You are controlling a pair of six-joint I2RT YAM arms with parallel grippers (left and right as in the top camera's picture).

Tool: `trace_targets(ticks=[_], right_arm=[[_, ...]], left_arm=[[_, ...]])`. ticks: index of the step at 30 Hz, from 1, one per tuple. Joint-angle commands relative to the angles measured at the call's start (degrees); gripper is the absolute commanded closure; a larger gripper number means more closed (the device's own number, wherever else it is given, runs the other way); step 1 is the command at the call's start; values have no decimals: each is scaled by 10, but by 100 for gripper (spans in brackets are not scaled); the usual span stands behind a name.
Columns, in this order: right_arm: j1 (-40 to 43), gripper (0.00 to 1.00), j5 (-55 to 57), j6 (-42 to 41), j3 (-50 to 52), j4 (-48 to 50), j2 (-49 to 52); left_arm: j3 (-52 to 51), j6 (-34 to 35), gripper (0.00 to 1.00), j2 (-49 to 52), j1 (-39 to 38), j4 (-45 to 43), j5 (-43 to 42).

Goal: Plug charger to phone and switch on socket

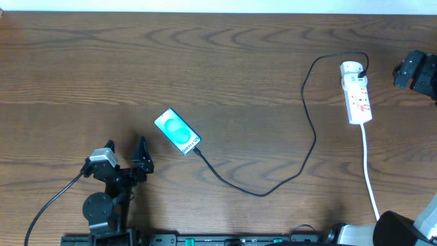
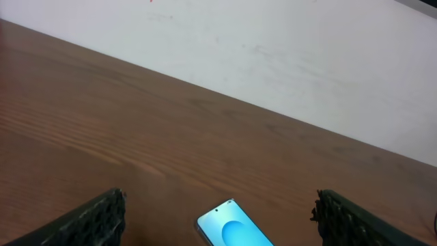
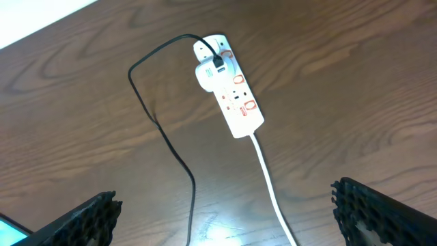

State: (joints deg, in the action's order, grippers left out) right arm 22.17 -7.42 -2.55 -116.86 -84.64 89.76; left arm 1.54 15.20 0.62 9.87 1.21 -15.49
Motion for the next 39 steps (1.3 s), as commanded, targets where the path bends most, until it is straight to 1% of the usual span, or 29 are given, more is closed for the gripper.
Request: trace_targets(ticks=[1, 10, 13, 14, 15, 21, 23, 26, 27, 31, 34, 39], right_arm=[[-1, 1, 4, -4, -6, 0, -1], [-3, 1, 13, -4, -4, 9, -3], [-21, 1, -6, -4, 27, 78, -16], [-38, 1, -14, -4, 58, 135, -29], [-47, 1, -17, -4, 80, 170, -37], [-133, 1, -17, 21, 329, 525, -135], [-160, 1, -17, 45, 436, 657, -179], [-187, 1, -17, 79, 560, 799, -234], [-199, 1, -17, 100, 622, 864, -263], [-210, 1, -17, 120, 763, 977, -342], [-211, 1, -20, 111, 855, 1031, -400], [-212, 1, -24, 108, 988, 1092, -502]], left_arm=[[-13, 1, 11, -4, 1, 15, -1], [-13, 1, 11, -4, 1, 15, -1], [-13, 1, 11, -4, 1, 15, -1], [-13, 1, 11, -4, 1, 15, -1], [-13, 1, 11, -4, 1, 15, -1], [-13, 1, 11, -4, 1, 15, -1], [-13, 1, 11, -4, 1, 15, -1], [-13, 1, 11, -4, 1, 15, -1], [-13, 1, 11, -4, 1, 15, -1], [-13, 1, 11, -4, 1, 15, -1], [-13, 1, 11, -4, 1, 15, -1], [-13, 1, 11, -4, 1, 15, -1]])
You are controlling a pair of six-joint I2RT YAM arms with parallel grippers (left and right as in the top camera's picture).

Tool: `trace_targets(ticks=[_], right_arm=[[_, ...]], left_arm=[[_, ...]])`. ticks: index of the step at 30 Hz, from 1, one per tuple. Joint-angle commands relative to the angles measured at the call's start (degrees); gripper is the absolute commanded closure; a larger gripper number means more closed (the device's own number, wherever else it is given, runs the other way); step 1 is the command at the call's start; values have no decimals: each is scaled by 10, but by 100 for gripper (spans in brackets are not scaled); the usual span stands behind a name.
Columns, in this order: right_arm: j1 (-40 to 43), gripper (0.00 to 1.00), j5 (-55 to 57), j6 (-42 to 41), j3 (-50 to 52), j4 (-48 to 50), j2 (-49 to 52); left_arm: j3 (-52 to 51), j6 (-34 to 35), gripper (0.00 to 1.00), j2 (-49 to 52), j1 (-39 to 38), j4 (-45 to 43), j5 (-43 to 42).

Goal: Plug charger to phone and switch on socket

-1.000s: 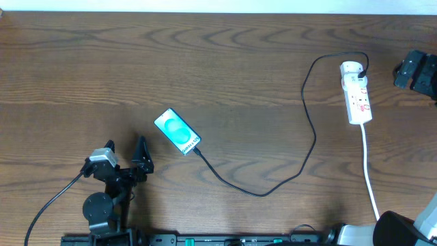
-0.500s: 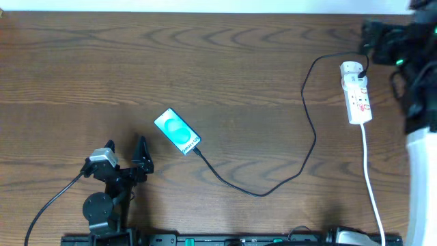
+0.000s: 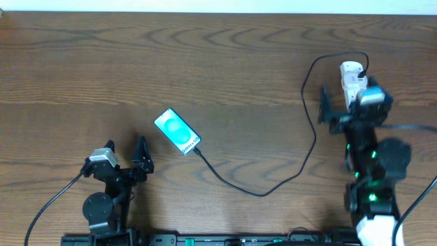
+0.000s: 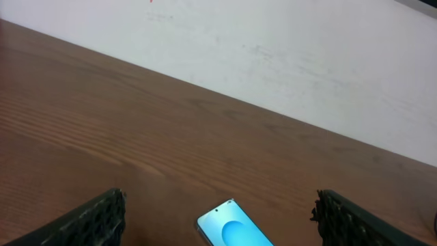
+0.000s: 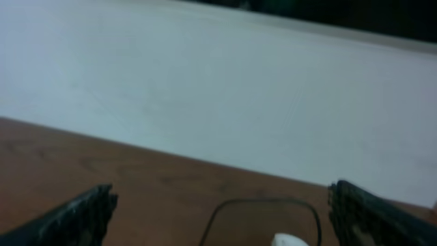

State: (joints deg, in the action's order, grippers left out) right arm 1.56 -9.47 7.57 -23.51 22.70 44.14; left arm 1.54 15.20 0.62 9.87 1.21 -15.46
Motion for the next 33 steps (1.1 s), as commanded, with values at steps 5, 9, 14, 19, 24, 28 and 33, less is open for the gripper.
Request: trace_targets(ticks=[5, 9, 14, 19, 24, 28, 33], right_arm=[[-5, 1, 8, -10, 181, 43, -168], [-5, 1, 94, -107, 232, -4, -244], [-6, 1, 113, -127, 232, -113, -303], [-13, 1, 113, -115, 232, -204, -353], [-21, 1, 107, -88, 232, -270, -386], [-21, 1, 106, -88, 232, -270, -386], [-21, 1, 104, -91, 232, -270, -386]], left_arm=[[-13, 1, 11, -4, 1, 15, -1], [-13, 1, 11, -4, 1, 15, -1], [-13, 1, 11, -4, 1, 15, -1], [-13, 1, 11, -4, 1, 15, -1], [-13, 1, 11, -4, 1, 15, -1], [-13, 1, 11, -4, 1, 15, -1], [-13, 1, 11, -4, 1, 15, -1]])
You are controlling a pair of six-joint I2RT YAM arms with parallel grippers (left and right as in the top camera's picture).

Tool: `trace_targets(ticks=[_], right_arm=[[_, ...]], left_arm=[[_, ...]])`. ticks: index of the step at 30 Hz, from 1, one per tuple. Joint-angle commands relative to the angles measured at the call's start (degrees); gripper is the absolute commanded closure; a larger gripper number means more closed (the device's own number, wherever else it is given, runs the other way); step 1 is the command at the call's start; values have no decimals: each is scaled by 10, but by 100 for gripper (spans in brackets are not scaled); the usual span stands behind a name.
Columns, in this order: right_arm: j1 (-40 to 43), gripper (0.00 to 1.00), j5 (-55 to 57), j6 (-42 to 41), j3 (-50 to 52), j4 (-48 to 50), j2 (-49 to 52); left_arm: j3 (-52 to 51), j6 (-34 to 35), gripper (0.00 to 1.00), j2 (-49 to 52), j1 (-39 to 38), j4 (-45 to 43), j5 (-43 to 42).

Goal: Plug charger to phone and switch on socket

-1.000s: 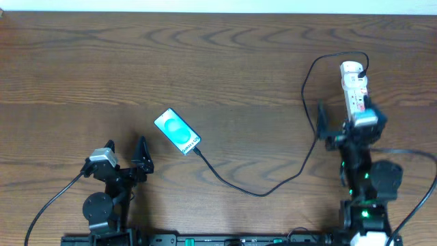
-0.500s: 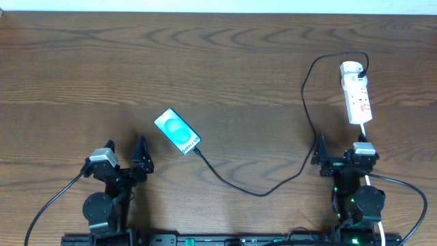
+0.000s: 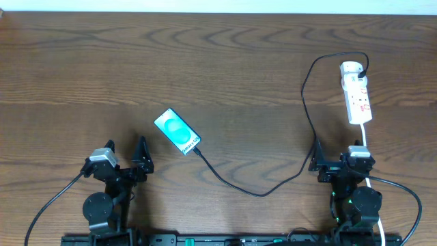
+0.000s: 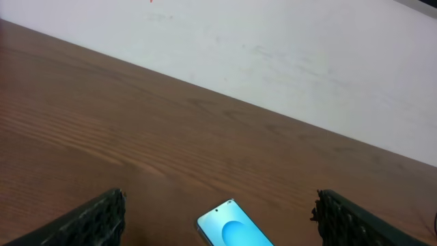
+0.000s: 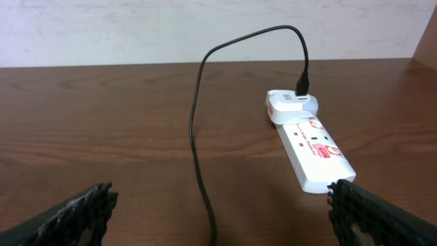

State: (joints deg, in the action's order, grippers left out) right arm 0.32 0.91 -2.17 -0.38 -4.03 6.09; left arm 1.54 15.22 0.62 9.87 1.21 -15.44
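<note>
The phone [image 3: 177, 131] lies face up at centre left, its screen lit turquoise. A black charger cable [image 3: 259, 194] meets its near-right end and loops right and back to the white adapter [image 3: 353, 69] on the white socket strip [image 3: 360, 101]. The strip's switch state cannot be read. My left gripper [image 3: 126, 153] is open at the front left, and the phone [image 4: 235, 231] shows just ahead between its fingers. My right gripper [image 5: 222, 232] is open at the front right, facing the strip [image 5: 315, 152], with the cable [image 5: 196, 150] running between its fingers [image 5: 80, 213].
The strip's white mains lead [image 3: 369, 171] runs toward the front edge, past the right arm's base [image 3: 356, 198]. A pale wall [image 4: 273, 48] borders the table's far edge. The dark wooden tabletop [image 3: 225, 61] carries nothing else.
My right arm has moved from just in front of the socket strip to the table's front right edge. The strip is uncovered again. Phone, cable and left gripper are unchanged.
First my right gripper was at the far right edge, open and looking down on the strip. Then it stood right at the strip's near end, facing the wall. Now it sits low at the front. The phone, cable and left arm never moved.
</note>
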Motion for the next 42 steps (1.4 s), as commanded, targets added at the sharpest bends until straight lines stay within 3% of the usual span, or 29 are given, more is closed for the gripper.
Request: trace_targets(ticks=[1, 30, 33, 39, 42], right_arm=[[-9, 1, 0, 5, 1, -3, -6], [-9, 1, 0, 5, 1, -2, -6], [-9, 1, 0, 5, 1, -2, -6], [-9, 1, 0, 5, 1, -2, -6], [-9, 1, 0, 5, 1, -2, -6]], left_arm=[[-13, 1, 11, -4, 1, 15, -1], [-13, 1, 11, -4, 1, 15, -1], [-13, -7, 11, -4, 1, 18, 46], [-13, -113, 11, 17, 1, 28, 161], [-13, -194, 11, 37, 1, 28, 163]])
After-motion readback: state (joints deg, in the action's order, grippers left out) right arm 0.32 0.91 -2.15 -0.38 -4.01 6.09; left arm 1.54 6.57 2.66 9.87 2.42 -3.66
